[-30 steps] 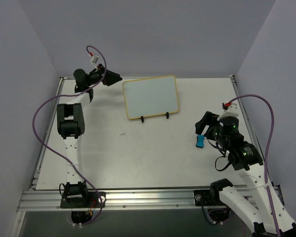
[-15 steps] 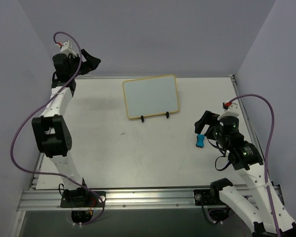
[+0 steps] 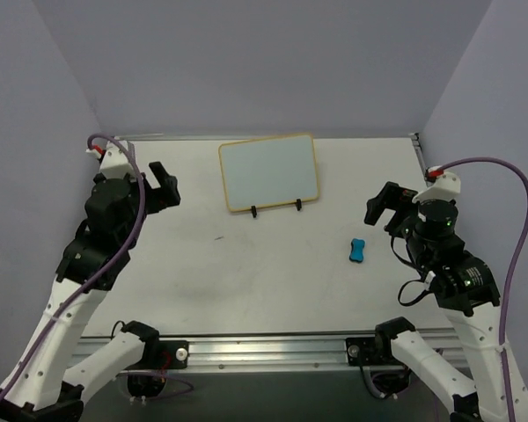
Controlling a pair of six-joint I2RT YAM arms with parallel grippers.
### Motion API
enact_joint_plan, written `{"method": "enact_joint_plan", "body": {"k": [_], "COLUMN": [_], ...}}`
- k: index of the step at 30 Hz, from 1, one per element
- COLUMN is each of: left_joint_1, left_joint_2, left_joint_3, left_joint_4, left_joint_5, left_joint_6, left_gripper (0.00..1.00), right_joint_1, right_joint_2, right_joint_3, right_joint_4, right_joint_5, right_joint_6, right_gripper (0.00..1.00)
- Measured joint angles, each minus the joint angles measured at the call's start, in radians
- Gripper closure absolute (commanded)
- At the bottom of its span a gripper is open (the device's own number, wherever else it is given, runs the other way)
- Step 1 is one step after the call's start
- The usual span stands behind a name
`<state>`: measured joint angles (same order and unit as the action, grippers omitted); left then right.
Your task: Erase the whiteboard
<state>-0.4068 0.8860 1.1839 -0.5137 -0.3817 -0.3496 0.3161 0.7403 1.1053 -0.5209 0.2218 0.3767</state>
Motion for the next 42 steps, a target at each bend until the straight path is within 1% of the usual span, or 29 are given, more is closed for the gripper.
{"method": "enact_joint_plan", "body": {"k": [3, 7, 11, 14, 23, 28, 42], "left_joint_1": [-0.053, -0.058, -0.058, -0.058, -0.058, -0.058, -0.058], "left_joint_2": [-0.130, -0.288, -0.405, -0.458, -0.526, -0.559, -0.554], "left_joint_3": [-0.023, -0.029, -0.028, -0.022, 0.039, 0.053, 0.053], "left_joint_4": [-0.156, -0.332, -0.413, -0.453, -0.563, -0.584, -0.591], "left_joint_5": [-0.030, -0.088, -0.096, -0.098, -0.062, -0.051, -0.047], "left_joint_6": [0.017, 0.045, 0.087, 0.099, 0.095, 0.090, 0.090], "left_gripper": [0.06, 0.06, 0.06, 0.06, 0.06, 0.06, 0.06], "right_joint_1": [0.000, 0.000, 0.000, 0.000, 0.001, 0.001, 0.001], "right_joint_2": [0.010, 0.013, 0.005, -0.020, -0.099, -0.134, -0.174], "right_joint_3": [0.065, 0.135, 0.185, 0.191, 0.199, 0.198, 0.174], "right_joint_4": [-0.046, -0.119, -0.170, -0.192, -0.245, -0.256, -0.253], "right_joint_5": [0.025, 0.075, 0.152, 0.186, 0.225, 0.227, 0.236], "right_joint_6": [-0.039, -0.092, -0.120, -0.135, -0.146, -0.147, -0.161], "right_gripper": [0.00, 0.00, 0.00, 0.00, 0.00, 0.00, 0.00]}}
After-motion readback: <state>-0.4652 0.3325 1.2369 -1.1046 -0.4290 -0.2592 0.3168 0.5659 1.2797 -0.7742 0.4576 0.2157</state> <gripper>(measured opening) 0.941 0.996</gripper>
